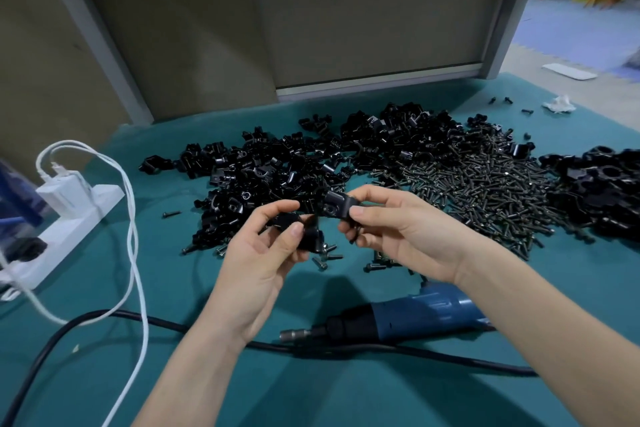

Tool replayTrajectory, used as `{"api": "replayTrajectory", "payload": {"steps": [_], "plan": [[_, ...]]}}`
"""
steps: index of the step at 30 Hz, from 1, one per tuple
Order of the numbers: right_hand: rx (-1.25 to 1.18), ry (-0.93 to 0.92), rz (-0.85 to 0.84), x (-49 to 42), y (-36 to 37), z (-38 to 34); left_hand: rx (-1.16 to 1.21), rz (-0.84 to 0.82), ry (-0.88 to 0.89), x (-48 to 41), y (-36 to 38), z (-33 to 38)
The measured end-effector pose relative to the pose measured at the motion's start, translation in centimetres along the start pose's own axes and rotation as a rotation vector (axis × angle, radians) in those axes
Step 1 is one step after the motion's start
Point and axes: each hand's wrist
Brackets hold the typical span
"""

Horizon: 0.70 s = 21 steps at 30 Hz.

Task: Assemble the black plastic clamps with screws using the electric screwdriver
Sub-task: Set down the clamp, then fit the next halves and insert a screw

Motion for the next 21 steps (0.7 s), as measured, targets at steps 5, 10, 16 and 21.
{"api": "replayTrajectory", "payload": {"steps": [5, 10, 16, 21], "plan": [[-0.044, -0.011, -0.052, 0.2, 0.5, 0.4, 0.303, 0.050, -0.097, 0.2, 0.5, -0.4], [-0.058, -0.009, -0.080, 0.2, 1.2, 0.5, 0.320, 0.014, -0.129, 0.3, 1.1, -0.7], [-0.097, 0.019, 0.014, 0.1, 1.6, 0.7, 0.327, -0.041, -0.095, 0.3, 1.3, -0.7], [-0.106, 0.013, 0.057, 0.0, 2.7, 1.1, 0.285, -0.003, -0.083, 0.2, 2.1, -1.3]]}}
Point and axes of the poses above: each hand's wrist, its own x-axis away from the middle knuckle, its own y-axis out of the palm, z = x × y, and after that the axes turned 13 degrees about x, right-handed
